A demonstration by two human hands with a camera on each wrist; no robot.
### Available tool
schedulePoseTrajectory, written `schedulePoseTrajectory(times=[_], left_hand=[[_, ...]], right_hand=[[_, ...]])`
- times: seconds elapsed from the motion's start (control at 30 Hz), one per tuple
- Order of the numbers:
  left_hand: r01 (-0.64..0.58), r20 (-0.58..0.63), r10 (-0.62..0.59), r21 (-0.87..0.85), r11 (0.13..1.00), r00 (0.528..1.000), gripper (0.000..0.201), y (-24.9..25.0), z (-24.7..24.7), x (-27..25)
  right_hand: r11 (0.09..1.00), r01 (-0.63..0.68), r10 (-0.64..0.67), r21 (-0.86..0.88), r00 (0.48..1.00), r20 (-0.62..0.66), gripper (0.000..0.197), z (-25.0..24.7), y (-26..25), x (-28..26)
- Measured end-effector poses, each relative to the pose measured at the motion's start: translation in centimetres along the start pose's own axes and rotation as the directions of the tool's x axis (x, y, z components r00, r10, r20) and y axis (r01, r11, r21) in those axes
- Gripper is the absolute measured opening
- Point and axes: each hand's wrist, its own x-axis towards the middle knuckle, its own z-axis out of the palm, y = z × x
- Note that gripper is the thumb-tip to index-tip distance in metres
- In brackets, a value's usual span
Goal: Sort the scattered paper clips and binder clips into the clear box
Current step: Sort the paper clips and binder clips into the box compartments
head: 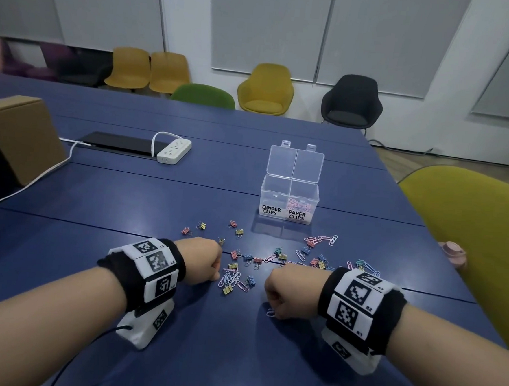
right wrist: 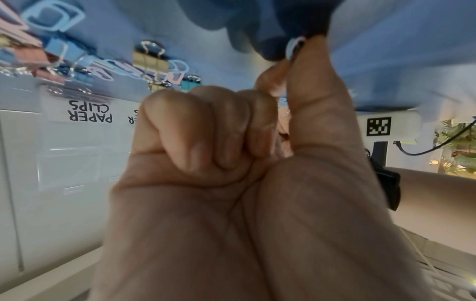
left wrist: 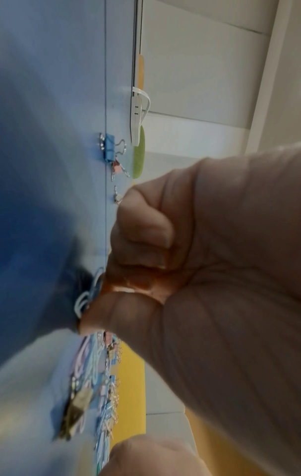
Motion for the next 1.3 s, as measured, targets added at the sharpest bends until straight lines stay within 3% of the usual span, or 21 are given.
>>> schedulePoseTrajectory(times=[0.13,0.23,0.3,0.33,0.37,0.4,0.43,0.5,0.6,0.67,0.73,0.83,0.93,1.03,1.13,1.23,1.3], left_hand=[[0.017,0.041,-0.018,0.035,0.999,0.999,0.012,0.2,0.2,-0.2],[0.000,-0.003,-0.001,-0.137,0.991,1.000,0.014,-0.8,-0.6,-0.2],[-0.002,-0.039,-0.013,-0.362,0.932,0.999,0.019,-2.1,-1.0,0.3],[0.017,-0.028,-0.039,-0.567,0.824,0.999,0.023,-2.5,-1.0,0.4],[0.027,-0.006,-0.053,-0.787,0.617,0.999,0.025,-2.7,-1.1,0.6],[0.027,0.013,-0.042,-0.936,0.351,0.999,0.024,-2.7,-1.2,0.9],[0.032,0.029,-0.025,-0.992,0.119,0.999,0.025,-2.6,-1.5,1.2],[0.064,0.060,0.033,-0.989,-0.133,0.998,0.025,-2.3,-2.2,1.7],[0.094,0.056,0.142,-0.957,-0.276,0.988,0.014,-1.1,-3.6,2.8],[0.112,0.073,0.151,-0.957,-0.266,0.986,0.007,0.1,-4.3,4.0],[0.128,0.093,0.152,-0.963,-0.236,0.984,0.012,1.6,-5.3,5.1],[0.151,0.121,0.157,-0.970,-0.191,0.980,0.020,4.1,-7.7,7.2],[0.106,0.087,0.097,-0.972,-0.209,0.991,0.033,6.5,-10.4,9.3],[0.016,0.004,0.053,-0.976,-0.219,0.999,0.055,8.3,-12.3,11.4],[-0.019,-0.032,0.058,-0.978,-0.209,0.998,0.078,9.0,-12.7,12.8],[-0.035,-0.051,0.086,-0.983,-0.181,0.995,0.084,9.2,-12.2,13.5],[-0.062,-0.070,0.037,-0.983,-0.176,0.997,0.073,8.9,-11.9,13.4]], right_hand=[[1.000,0.024,-0.024,0.016,1.000,0.005,0.008,0.4,0.1,0.0],[0.983,0.008,-0.005,0.184,1.000,-0.020,0.004,0.2,1.4,-0.3],[0.898,-0.017,0.040,0.439,0.998,-0.043,0.006,0.1,3.0,-0.6],[0.789,-0.026,0.072,0.614,0.996,-0.050,0.008,0.1,3.8,-0.7],[0.633,-0.021,0.103,0.774,0.993,-0.058,0.014,0.2,4.5,-0.9],[0.454,0.003,0.132,0.891,0.989,-0.071,0.020,0.4,5.1,-0.9],[0.283,0.036,0.158,0.958,0.984,-0.084,0.025,0.6,5.7,-0.9],[0.033,0.085,0.198,0.996,0.976,-0.090,0.027,0.9,6.7,-0.9],[-0.220,0.111,0.186,0.969,0.980,-0.070,0.017,0.9,8.3,-0.6],[-0.341,0.107,0.168,0.934,0.984,-0.052,0.016,0.7,9.2,-0.3],[-0.416,0.080,0.176,0.906,0.984,-0.006,0.020,0.2,9.9,0.0],[-0.435,0.042,0.217,0.899,0.974,0.059,0.023,-1.0,11.0,0.3],[-0.300,0.031,0.325,0.953,0.943,0.071,0.028,-3.1,12.1,0.7],[-0.123,0.080,0.445,0.989,0.895,-0.018,0.035,-5.9,13.2,1.7],[-0.017,0.163,0.543,0.986,0.830,-0.128,0.039,-8.6,13.9,3.2],[0.043,0.231,0.624,0.972,0.753,-0.207,0.036,-10.8,13.9,4.9],[0.078,0.196,0.637,0.977,0.745,-0.200,0.032,-11.5,14.0,6.1]])
